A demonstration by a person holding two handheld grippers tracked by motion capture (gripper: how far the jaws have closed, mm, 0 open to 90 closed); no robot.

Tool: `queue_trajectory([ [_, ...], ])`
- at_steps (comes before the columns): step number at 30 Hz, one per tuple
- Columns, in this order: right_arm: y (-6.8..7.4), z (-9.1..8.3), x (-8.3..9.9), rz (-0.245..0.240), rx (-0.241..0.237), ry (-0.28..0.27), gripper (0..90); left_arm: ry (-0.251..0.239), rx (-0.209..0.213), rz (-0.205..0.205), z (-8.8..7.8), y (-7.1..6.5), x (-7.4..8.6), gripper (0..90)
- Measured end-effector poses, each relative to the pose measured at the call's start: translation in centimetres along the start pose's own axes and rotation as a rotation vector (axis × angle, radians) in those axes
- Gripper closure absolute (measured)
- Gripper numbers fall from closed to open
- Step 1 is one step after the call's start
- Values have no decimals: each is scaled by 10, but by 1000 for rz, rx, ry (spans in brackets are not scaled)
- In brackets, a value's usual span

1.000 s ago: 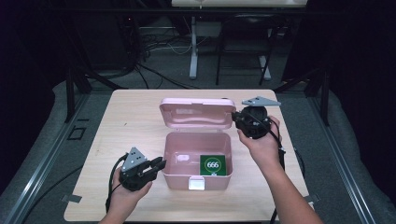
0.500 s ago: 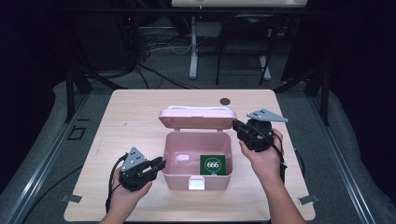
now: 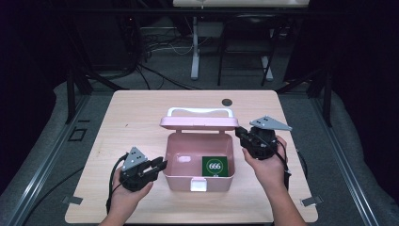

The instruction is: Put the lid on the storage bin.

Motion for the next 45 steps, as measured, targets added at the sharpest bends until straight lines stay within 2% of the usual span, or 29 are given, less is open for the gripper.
queue_trajectory([
  [8,0,-2,3,7,-14,4,856,-53,-13,-3,-9,5,-22,728],
  [14,0,-3,5,11,-21,5,855,-64,-22,18,-11,5,-36,717],
  [24,1,-3,7,12,-29,14,849,-102,-42,26,-17,7,-59,710],
  [36,1,-1,11,12,-38,25,835,-126,-57,49,-18,4,-73,696],
  [39,1,-1,12,13,-40,32,830,-130,-57,47,-20,4,-76,693],
  [40,1,-1,15,5,-43,57,825,-136,-57,48,-20,4,-78,693],
  [42,1,1,15,9,-41,48,822,-137,-58,48,-21,3,-79,694],
  [45,1,4,19,5,-39,64,820,-143,-51,57,-21,1,-81,716],
])
Point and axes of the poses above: each handheld gripper's, and its own axes: z roughly forward along the jaws, x roughly out of its underside, y roughly to its left, the point moved 7 cm from there along z, roughly forward along the jaws, and after that the axes turned 11 degrees about x, right-handed, at the moved point
